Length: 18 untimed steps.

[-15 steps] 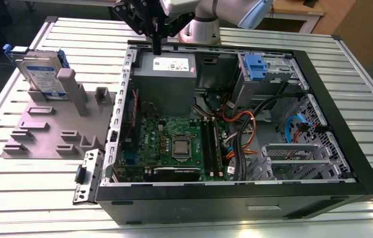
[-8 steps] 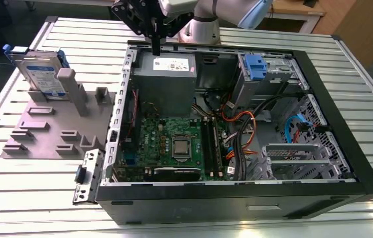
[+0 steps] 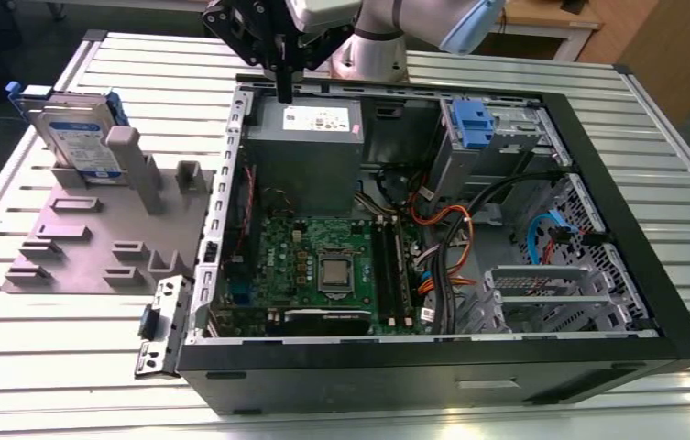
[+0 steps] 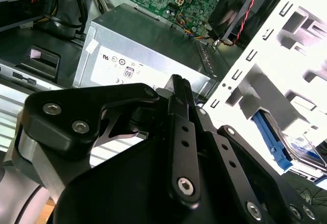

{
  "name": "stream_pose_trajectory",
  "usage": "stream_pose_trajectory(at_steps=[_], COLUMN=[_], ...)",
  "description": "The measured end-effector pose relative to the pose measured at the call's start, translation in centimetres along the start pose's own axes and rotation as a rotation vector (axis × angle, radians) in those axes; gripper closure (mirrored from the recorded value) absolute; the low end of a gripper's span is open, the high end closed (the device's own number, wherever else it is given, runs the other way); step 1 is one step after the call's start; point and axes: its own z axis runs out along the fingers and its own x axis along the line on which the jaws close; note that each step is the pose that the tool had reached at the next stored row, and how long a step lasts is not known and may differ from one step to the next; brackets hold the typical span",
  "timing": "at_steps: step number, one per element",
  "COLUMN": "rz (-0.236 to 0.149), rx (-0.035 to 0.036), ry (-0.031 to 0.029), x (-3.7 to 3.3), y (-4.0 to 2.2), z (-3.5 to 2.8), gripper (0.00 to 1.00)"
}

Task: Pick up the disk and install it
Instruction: 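Reach for the disk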

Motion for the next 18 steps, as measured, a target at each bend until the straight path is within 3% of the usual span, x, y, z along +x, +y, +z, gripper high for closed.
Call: stream_pose_trajectory(at_steps=[18], rz=[0.000], rx=[0.0000], ry=[0.0000], x=[0.50], y=[-0.04], z=[-0.01], gripper=[0.89])
